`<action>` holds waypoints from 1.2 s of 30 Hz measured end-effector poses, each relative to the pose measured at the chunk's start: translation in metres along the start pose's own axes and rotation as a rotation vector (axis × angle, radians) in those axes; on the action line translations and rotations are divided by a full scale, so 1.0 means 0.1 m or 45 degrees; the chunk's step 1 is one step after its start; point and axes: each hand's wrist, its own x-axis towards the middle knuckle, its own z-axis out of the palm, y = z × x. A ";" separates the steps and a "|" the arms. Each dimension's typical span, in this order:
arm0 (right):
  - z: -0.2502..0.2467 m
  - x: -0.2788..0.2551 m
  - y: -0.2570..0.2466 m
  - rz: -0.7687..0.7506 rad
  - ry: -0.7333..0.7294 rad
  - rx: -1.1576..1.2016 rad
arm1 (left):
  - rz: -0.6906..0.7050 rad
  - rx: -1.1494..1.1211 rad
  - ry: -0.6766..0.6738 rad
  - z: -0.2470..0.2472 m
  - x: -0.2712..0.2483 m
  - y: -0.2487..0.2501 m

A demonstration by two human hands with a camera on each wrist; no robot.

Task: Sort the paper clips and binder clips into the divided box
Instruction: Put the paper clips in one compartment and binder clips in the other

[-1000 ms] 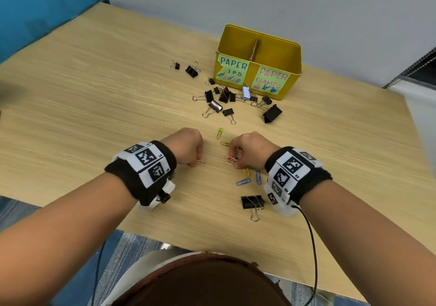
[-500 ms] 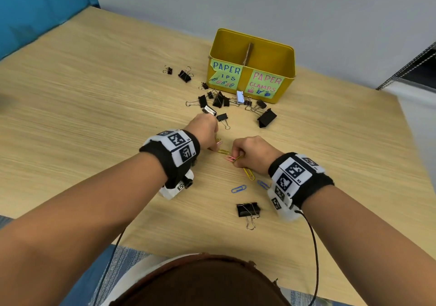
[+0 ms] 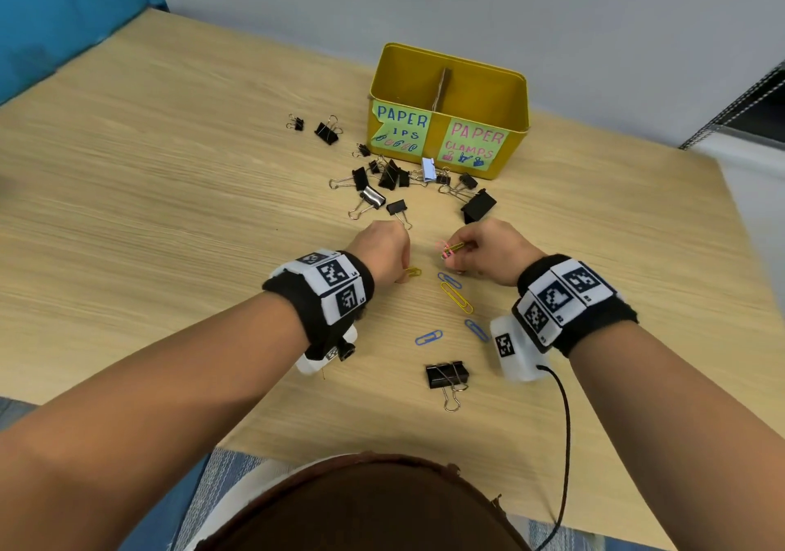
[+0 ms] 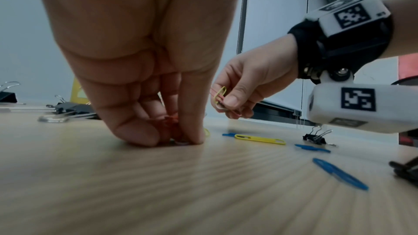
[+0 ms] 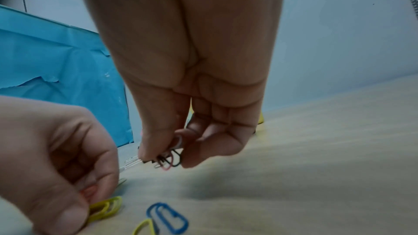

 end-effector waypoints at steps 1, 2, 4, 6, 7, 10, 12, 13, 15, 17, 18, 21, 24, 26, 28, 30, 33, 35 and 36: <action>-0.02 0.01 0.01 0.017 -0.005 0.026 | 0.012 0.014 -0.027 0.00 -0.01 0.01; -0.03 0.03 0.03 0.032 -0.017 0.073 | 0.029 0.029 -0.048 0.01 -0.02 0.01; -0.05 0.05 0.03 0.059 -0.046 0.218 | 0.070 0.077 -0.081 0.04 -0.03 0.00; -0.10 0.08 0.02 0.051 -0.032 0.307 | 0.102 0.141 -0.125 0.05 -0.05 -0.01; -0.14 0.11 0.00 0.040 -0.016 0.328 | 0.110 0.163 -0.150 0.05 -0.05 -0.02; -0.28 0.21 -0.13 0.008 0.033 0.420 | 0.132 0.198 -0.197 0.03 -0.05 -0.04; -0.41 0.30 -0.25 0.002 0.058 0.519 | 0.135 0.215 -0.229 -0.03 -0.02 -0.05; -0.48 0.35 -0.32 0.004 0.079 0.581 | 0.126 0.210 -0.246 -0.06 0.00 -0.06; -0.64 0.44 -0.49 -0.015 0.155 0.701 | 0.109 0.142 -0.234 -0.22 0.05 -0.08; -0.79 0.57 -0.64 -0.037 0.282 0.781 | 0.087 -0.022 -0.175 -0.46 0.15 -0.09; -0.84 0.67 -0.70 -0.041 0.346 0.802 | 0.074 -0.101 -0.118 -0.61 0.22 -0.08; -0.96 1.00 -0.90 0.031 0.482 0.792 | 0.064 -0.211 0.165 -1.12 0.47 0.01; -1.01 1.31 -1.01 0.121 0.474 0.632 | 0.101 -0.233 0.412 -1.50 0.74 0.14; -1.03 1.40 -1.06 0.108 0.388 0.543 | 0.075 -0.182 0.450 -1.60 0.93 0.18; -1.04 1.46 -1.04 0.117 0.289 0.505 | 0.053 -0.135 0.422 -1.59 1.06 0.18; -1.04 1.47 -1.02 0.130 0.243 0.441 | 0.058 -0.097 0.397 -1.56 1.17 0.14; -1.03 1.29 -0.97 0.077 0.392 0.135 | 0.106 -0.025 0.449 -1.45 1.16 0.07; -0.99 0.99 -0.92 -0.022 0.459 0.135 | 0.205 0.005 0.592 -1.33 0.97 0.05; -0.95 0.82 -0.87 -0.083 0.388 0.134 | 0.278 -0.002 0.605 -1.24 0.84 0.03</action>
